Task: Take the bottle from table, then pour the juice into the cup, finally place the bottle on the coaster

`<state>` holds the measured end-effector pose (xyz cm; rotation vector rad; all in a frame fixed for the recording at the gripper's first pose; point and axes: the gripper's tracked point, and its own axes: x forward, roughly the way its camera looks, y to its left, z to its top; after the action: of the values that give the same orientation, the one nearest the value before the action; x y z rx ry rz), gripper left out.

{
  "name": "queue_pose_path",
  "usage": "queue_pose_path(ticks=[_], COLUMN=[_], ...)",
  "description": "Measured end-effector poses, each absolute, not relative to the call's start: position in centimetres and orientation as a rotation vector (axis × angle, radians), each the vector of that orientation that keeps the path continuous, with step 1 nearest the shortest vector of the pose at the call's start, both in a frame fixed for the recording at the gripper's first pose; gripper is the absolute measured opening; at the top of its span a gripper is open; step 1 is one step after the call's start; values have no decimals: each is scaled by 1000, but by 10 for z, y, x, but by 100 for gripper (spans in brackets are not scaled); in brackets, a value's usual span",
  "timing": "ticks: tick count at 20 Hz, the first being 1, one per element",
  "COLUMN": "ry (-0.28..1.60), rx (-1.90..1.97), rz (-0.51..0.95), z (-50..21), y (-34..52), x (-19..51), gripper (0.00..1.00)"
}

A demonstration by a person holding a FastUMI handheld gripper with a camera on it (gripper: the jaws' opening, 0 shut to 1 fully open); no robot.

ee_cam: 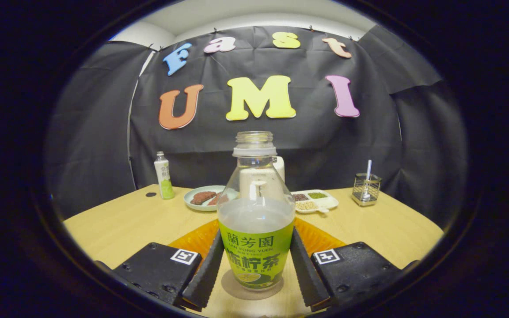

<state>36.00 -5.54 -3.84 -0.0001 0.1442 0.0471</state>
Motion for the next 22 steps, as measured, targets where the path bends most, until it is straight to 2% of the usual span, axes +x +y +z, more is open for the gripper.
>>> queue_pose_path(ticks=[2,10,19,22], ry=[152,199,273,277], rx=[24,-158,-178,-183], rz=[78,15,-9,29], z=[-44,-53,-68,-69], y=[-48,-45,-47,-39], x=[362,371,373,374], gripper=[81,82,85,85])
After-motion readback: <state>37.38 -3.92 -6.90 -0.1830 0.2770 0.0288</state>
